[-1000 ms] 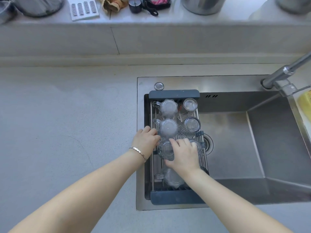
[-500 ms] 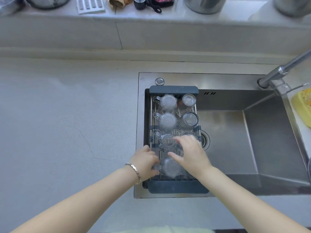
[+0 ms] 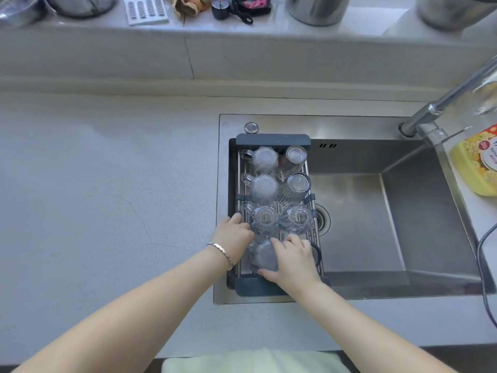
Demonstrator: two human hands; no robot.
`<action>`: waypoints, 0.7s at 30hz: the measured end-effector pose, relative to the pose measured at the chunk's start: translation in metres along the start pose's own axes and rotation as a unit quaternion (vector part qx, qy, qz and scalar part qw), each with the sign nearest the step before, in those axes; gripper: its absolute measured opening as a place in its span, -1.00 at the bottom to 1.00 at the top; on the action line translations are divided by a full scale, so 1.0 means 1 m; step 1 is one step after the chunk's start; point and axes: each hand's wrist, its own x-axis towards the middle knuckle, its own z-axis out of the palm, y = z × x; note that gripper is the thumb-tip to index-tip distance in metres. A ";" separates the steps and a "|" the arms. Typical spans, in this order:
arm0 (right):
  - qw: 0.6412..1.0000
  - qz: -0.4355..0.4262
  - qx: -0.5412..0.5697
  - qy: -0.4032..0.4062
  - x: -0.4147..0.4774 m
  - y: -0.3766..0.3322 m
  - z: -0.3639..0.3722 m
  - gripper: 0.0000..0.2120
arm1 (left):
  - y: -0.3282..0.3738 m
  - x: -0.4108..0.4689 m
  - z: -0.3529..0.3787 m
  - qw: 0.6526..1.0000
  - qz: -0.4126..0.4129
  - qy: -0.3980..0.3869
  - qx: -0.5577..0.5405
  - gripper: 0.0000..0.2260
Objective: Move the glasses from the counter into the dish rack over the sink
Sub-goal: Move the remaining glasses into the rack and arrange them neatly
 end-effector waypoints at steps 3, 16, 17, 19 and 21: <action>0.999 0.019 0.009 0.024 0.003 -0.010 0.003 -0.33 | -0.008 -0.001 0.002 1.000 -0.019 -0.007 -0.015 -0.72; 0.974 0.068 0.194 0.100 -0.024 0.047 -0.040 -0.49 | 0.011 -0.026 -0.002 0.988 -0.009 -0.017 -0.152 -0.45; 0.972 0.082 0.206 0.076 -0.027 0.056 -0.045 -0.46 | 0.014 -0.026 -0.003 0.989 -0.005 -0.017 -0.148 -0.43; 0.976 0.090 0.198 -0.006 -0.027 0.064 -0.047 -0.36 | 0.020 -0.026 -0.003 0.991 -0.007 -0.021 -0.129 -0.39; 0.976 0.094 0.182 -0.068 -0.024 0.060 -0.040 -0.29 | 0.024 -0.025 -0.002 0.994 -0.017 -0.027 -0.108 -0.37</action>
